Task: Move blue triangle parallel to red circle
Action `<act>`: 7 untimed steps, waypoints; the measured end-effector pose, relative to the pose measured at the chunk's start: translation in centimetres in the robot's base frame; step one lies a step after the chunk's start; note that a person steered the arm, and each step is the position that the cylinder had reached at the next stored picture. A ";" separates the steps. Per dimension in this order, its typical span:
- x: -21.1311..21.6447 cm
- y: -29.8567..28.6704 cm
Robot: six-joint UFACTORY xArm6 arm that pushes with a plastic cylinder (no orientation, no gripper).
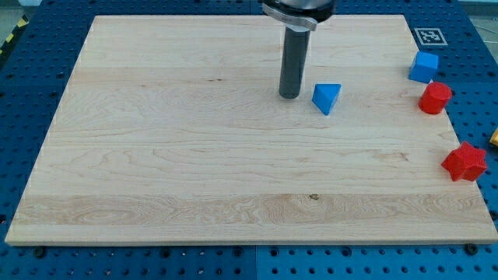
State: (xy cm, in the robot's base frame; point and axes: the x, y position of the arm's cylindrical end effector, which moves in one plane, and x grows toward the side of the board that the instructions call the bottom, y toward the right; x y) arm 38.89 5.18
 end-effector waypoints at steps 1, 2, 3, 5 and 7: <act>-0.3 -1.1; 3.8 0.1; 5.1 2.0; 3.9 5.0; 2.9 5.0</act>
